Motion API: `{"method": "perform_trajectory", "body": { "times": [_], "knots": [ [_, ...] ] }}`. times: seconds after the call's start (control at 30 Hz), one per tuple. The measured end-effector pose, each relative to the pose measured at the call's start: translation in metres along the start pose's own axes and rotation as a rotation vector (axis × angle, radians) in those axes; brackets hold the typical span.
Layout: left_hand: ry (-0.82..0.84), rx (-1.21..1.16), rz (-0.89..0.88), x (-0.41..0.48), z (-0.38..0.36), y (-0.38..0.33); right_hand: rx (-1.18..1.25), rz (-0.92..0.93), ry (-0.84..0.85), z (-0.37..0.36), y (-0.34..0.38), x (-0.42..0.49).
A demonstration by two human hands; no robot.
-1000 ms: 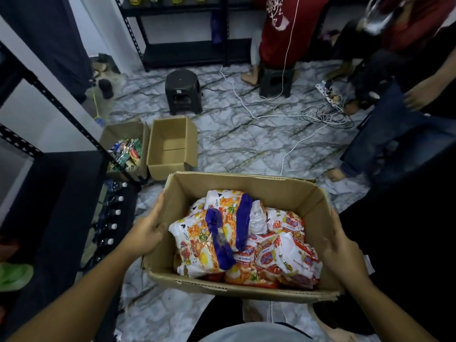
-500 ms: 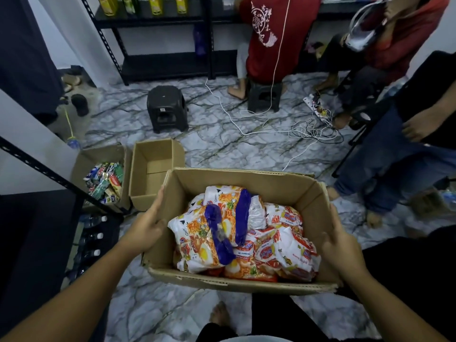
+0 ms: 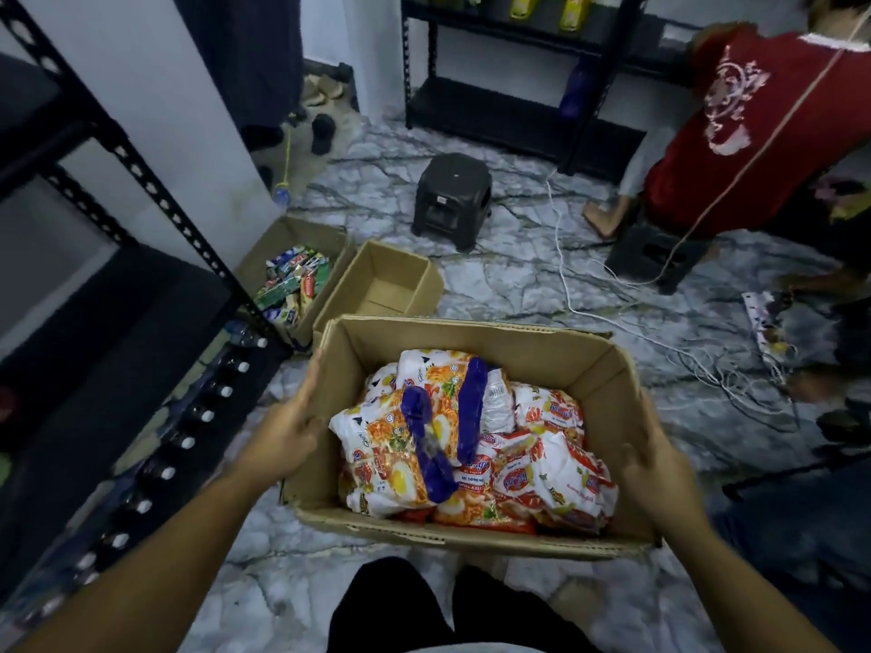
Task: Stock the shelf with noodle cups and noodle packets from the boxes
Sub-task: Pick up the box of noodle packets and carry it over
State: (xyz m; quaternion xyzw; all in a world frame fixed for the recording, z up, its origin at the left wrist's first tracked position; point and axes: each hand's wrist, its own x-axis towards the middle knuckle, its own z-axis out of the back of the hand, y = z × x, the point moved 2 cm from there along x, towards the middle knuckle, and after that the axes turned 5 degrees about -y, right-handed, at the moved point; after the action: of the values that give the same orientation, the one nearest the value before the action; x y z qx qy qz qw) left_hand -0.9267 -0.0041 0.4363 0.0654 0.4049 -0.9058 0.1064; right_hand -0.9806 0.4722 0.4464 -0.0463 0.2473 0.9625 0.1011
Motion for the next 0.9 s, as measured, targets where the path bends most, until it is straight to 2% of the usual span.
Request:
{"method": "perform_trajectory", "body": {
  "times": [0.23,0.47,0.9],
  "knots": [
    [-0.166,-0.062,0.204,-0.038,0.017,0.027,-0.061,0.303,0.097,-0.02,0.069,0.076],
    [-0.369,-0.076,0.379,-0.094,0.041,0.079,-0.105,0.573,0.205,-0.085,0.169,0.115],
    [-0.747,-0.15,0.689,-0.217,0.05,0.124,-0.136,1.032,0.505,-0.195,0.347,0.093]
  ]
}}
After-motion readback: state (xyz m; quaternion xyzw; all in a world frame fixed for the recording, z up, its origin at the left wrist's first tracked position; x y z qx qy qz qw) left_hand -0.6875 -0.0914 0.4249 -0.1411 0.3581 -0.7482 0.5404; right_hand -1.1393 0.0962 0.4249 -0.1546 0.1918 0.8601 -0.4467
